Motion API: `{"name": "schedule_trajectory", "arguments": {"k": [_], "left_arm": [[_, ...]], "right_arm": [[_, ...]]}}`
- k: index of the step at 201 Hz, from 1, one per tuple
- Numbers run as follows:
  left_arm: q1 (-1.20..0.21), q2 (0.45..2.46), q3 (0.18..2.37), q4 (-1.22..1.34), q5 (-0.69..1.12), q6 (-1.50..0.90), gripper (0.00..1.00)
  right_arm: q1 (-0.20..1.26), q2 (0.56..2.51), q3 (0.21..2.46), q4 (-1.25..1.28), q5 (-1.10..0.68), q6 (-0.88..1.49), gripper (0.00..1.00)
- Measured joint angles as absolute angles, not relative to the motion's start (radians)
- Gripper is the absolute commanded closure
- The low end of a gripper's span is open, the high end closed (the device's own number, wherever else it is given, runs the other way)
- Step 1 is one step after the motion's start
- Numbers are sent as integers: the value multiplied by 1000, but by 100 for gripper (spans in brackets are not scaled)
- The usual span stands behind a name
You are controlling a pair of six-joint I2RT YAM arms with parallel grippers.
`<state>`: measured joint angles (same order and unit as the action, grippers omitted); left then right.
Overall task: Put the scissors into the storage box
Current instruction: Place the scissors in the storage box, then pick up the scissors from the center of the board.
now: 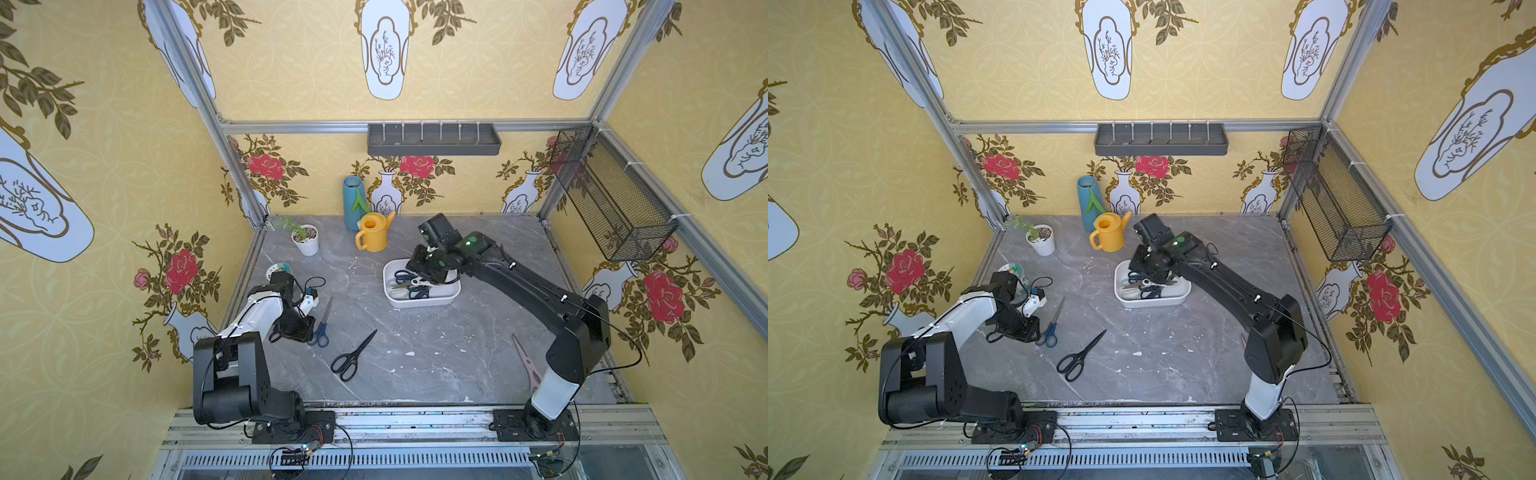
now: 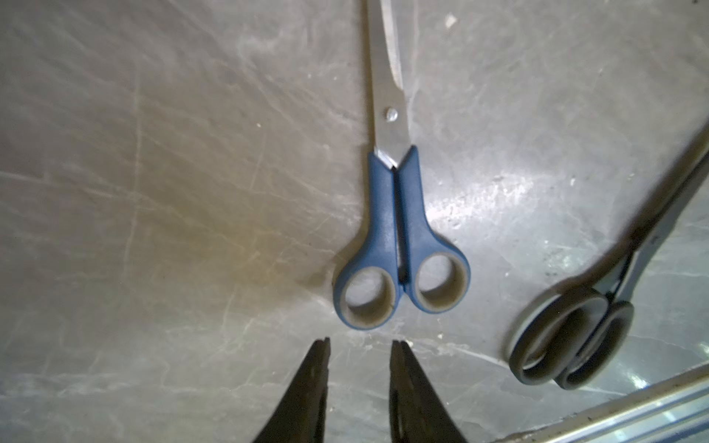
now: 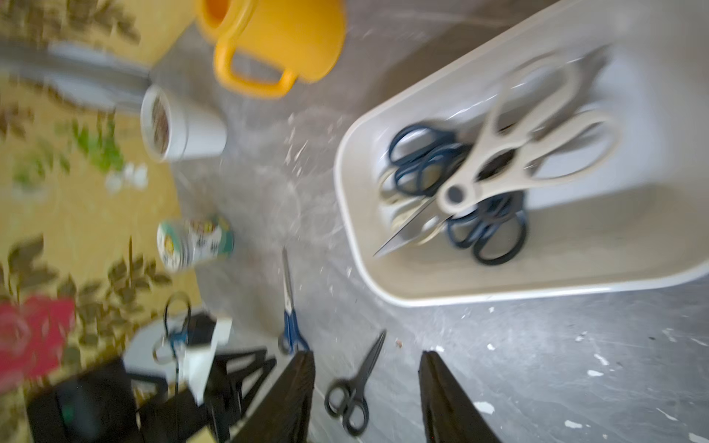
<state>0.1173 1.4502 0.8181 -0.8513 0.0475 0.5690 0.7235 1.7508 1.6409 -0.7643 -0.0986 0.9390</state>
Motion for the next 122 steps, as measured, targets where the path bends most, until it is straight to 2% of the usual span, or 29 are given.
{"name": "schedule_trajectory", "arguments": {"k": [21, 69, 93, 122], "left_arm": [[117, 1478, 800, -817, 31, 587, 68], [118, 1558, 809, -765, 19, 598, 72], [118, 1585, 822, -775, 17, 598, 78], [117, 1601, 826, -777, 0, 598, 93]], "right_arm": [[832, 1718, 1534, -760, -103, 903, 50], [918, 1661, 1383, -729, -72, 939, 50], [920, 1639, 1372, -716, -46, 950, 50], [921, 1608, 1374, -711, -11, 965, 50]]}}
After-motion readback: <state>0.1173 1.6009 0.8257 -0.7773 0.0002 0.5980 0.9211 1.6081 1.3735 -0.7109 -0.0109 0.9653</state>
